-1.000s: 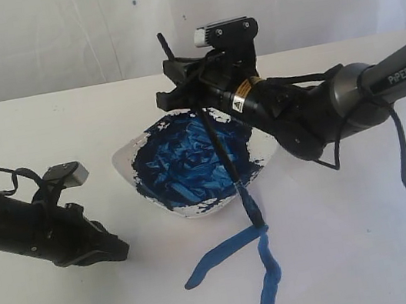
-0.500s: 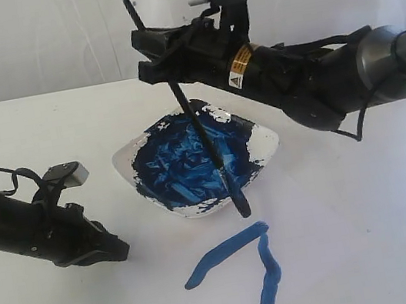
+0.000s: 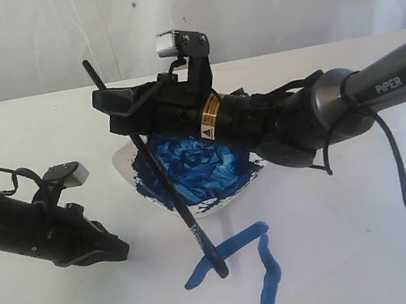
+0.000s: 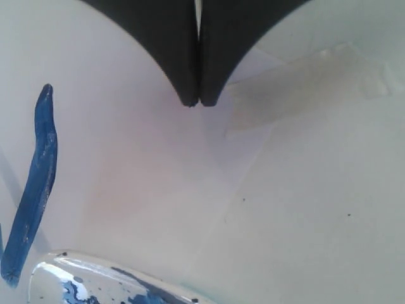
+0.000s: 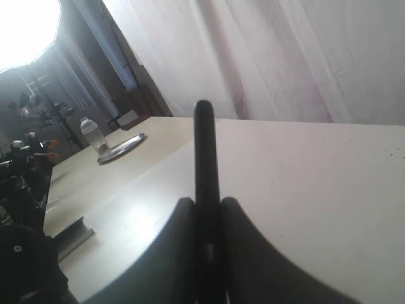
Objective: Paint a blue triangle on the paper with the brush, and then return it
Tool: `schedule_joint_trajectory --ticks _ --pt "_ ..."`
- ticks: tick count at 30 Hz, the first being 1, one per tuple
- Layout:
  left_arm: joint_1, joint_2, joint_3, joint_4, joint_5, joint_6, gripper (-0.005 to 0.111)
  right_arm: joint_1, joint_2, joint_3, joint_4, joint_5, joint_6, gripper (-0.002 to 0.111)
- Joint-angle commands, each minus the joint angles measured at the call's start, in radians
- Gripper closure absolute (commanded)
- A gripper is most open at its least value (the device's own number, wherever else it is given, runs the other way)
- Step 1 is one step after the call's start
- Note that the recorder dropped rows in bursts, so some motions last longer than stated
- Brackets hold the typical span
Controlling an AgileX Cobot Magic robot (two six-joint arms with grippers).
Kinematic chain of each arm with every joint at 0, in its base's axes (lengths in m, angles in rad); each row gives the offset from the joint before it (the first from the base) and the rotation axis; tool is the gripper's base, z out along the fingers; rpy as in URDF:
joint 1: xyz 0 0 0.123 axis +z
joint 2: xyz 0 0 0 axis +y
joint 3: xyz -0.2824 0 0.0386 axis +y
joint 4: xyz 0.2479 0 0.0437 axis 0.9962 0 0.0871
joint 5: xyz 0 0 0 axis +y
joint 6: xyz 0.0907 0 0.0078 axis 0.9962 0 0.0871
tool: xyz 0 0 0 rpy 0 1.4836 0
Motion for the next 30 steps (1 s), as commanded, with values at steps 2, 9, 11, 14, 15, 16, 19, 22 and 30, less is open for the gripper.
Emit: schedule_joint_trajectory --ticks 2,9,11,14,15,16,19,22,30 --pt "-0.006 -0.003 0.005 0.01 -0.013 0.0 0.107 0.012 0.035 -0.018 0.062 -0.044 -0.018 0.108" --pt "-0.006 -0.003 0.005 0.184 -0.032 -0.006 0.107 0.012 0.064 -0.068 0.062 -0.052 0.003 0.108" --pt "-0.006 -0.003 0.005 0.184 -0.032 -0.006 0.107 0.012 0.069 -0.081 0.062 -0.045 0.013 0.108" --pt "-0.006 -0.003 0.005 0.184 -0.032 -0.004 0.107 0.012 0.083 -0.098 0.062 -0.048 0.032 0.108" --pt "-0.006 -0.003 0.005 0.184 -0.035 -0.004 0.107 0.012 0.086 -0.102 0.062 -0.048 0.035 0.108" --pt "-0.006 -0.003 0.005 0.188 -0.035 -0.004 0.107 0.012 0.088 -0.102 0.064 -0.048 0.04 0.108" --pt "-0.006 -0.003 0.005 0.199 -0.037 -0.004 0.107 0.012 0.1 -0.102 0.066 -0.048 0.051 0.108" --pt "-0.006 -0.003 0.005 0.233 -0.032 -0.004 0.107 0.012 0.1 -0.102 0.062 -0.046 0.051 0.108" --pt "-0.006 -0.003 0.005 0.317 -0.032 -0.004 0.107 0.012 0.1 -0.102 0.058 -0.025 0.051 0.108"
